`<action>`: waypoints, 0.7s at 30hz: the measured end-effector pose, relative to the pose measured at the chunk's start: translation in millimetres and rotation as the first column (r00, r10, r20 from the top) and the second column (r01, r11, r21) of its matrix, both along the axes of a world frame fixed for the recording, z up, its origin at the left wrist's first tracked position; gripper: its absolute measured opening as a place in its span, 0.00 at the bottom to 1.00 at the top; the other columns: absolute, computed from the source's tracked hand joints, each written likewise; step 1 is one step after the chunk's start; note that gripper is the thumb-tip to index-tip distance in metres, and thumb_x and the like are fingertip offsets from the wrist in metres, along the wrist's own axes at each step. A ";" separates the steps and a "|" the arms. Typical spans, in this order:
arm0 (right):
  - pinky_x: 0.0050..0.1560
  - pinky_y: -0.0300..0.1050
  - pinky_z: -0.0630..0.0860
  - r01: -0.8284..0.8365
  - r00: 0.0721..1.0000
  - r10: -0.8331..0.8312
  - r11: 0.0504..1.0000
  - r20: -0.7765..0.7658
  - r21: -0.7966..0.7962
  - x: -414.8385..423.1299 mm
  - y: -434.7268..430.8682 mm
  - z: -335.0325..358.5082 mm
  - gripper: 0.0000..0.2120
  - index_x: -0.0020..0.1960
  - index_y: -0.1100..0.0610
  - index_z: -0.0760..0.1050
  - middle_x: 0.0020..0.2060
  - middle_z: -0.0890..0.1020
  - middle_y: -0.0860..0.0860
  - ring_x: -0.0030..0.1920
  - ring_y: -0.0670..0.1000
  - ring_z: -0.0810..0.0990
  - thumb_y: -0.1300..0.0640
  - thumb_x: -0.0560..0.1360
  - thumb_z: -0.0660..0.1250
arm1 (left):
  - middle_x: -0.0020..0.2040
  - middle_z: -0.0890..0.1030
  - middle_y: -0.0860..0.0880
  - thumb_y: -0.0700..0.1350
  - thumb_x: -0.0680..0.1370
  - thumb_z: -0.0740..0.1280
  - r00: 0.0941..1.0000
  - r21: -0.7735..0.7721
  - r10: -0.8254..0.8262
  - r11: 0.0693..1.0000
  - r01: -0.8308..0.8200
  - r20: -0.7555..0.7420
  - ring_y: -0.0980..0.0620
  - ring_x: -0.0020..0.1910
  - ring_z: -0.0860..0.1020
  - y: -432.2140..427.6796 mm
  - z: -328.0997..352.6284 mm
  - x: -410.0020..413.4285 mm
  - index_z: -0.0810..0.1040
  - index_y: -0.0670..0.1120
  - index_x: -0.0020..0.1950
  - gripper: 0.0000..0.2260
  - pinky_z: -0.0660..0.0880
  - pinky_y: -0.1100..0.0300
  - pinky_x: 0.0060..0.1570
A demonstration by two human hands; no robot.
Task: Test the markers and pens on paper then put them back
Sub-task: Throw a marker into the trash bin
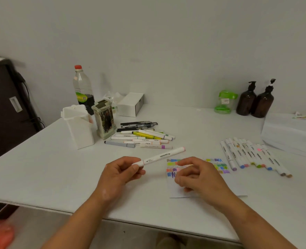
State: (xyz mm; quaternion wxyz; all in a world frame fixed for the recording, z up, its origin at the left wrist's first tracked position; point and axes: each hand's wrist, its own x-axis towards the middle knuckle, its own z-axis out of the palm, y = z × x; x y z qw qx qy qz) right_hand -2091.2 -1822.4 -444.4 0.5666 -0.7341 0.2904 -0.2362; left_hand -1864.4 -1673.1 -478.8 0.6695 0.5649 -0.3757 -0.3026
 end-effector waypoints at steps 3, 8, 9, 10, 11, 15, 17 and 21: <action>0.42 0.40 0.83 -0.088 0.990 0.060 0.971 -0.129 -0.223 2.9 33.2 7.1 0.14 0.52 0.45 0.82 0.43 0.86 0.42 0.41 0.48 0.85 0.55 0.69 0.81 | 0.49 0.85 0.38 0.41 0.75 0.69 0.985 -0.020 0.166 0.986 -0.167 -0.049 0.39 0.49 0.84 70.6 -3.5 23.4 0.85 0.45 0.53 0.08 0.81 0.58 0.47; 0.43 0.30 0.78 -0.347 0.933 0.257 0.828 -0.252 -0.441 25.8 109.0 1.0 0.11 0.50 0.39 0.80 0.44 0.83 0.32 0.44 0.39 0.83 0.48 0.71 0.77 | 0.45 0.84 0.38 0.40 0.73 0.69 0.904 0.054 0.416 0.909 -0.413 -0.102 0.44 0.43 0.83 224.1 -23.4 46.5 0.85 0.43 0.50 0.08 0.82 0.58 0.43; 0.43 0.30 0.77 -0.402 0.913 0.317 0.806 -0.258 -0.434 31.1 125.2 -6.4 0.11 0.50 0.40 0.80 0.44 0.84 0.35 0.44 0.39 0.83 0.49 0.71 0.77 | 0.45 0.83 0.38 0.40 0.73 0.69 0.883 0.096 0.458 0.888 -0.449 -0.103 0.44 0.43 0.83 253.3 -32.3 45.7 0.85 0.43 0.50 0.08 0.82 0.58 0.43; 0.43 0.29 0.76 -0.462 0.885 0.377 0.782 -0.272 -0.419 36.7 141.6 -15.4 0.10 0.50 0.40 0.80 0.43 0.84 0.37 0.44 0.40 0.83 0.49 0.71 0.77 | 0.45 0.83 0.38 0.41 0.73 0.70 0.861 0.150 0.498 0.863 -0.482 -0.101 0.44 0.43 0.83 280.7 -43.3 43.3 0.84 0.43 0.51 0.09 0.82 0.58 0.43; 0.43 0.29 0.75 -0.521 0.852 0.431 0.754 -0.296 -0.401 42.2 157.4 -25.2 0.10 0.50 0.40 0.80 0.43 0.84 0.38 0.43 0.39 0.83 0.50 0.71 0.77 | 0.46 0.84 0.38 0.42 0.73 0.70 0.841 0.209 0.533 0.837 -0.506 -0.097 0.44 0.44 0.83 305.4 -55.9 39.9 0.84 0.43 0.51 0.09 0.82 0.56 0.44; 0.44 0.29 0.74 -0.693 0.715 0.562 0.648 -0.416 -0.316 64.6 204.9 -70.1 0.10 0.53 0.42 0.80 0.44 0.83 0.38 0.45 0.38 0.81 0.47 0.73 0.75 | 0.45 0.85 0.40 0.39 0.77 0.70 0.747 0.478 0.656 0.694 -0.538 -0.113 0.46 0.41 0.83 370.9 -120.4 27.8 0.84 0.42 0.51 0.05 0.80 0.54 0.44; 0.43 0.29 0.74 -0.733 0.666 0.587 0.632 -0.461 -0.254 74.5 217.5 -92.5 0.10 0.54 0.43 0.80 0.44 0.82 0.39 0.44 0.39 0.81 0.48 0.74 0.75 | 0.44 0.85 0.40 0.39 0.78 0.69 0.660 0.602 0.744 0.576 -0.553 -0.105 0.46 0.39 0.82 384.4 -159.5 22.7 0.83 0.40 0.51 0.05 0.80 0.54 0.42; 0.43 0.27 0.72 -0.771 0.593 0.600 0.615 -0.537 -0.165 90.9 222.5 -131.4 0.10 0.54 0.46 0.81 0.44 0.83 0.42 0.42 0.40 0.82 0.50 0.74 0.75 | 0.42 0.85 0.38 0.40 0.78 0.70 0.503 0.767 0.860 0.380 -0.517 -0.087 0.46 0.36 0.81 394.6 -229.3 17.0 0.82 0.36 0.49 0.07 0.79 0.54 0.39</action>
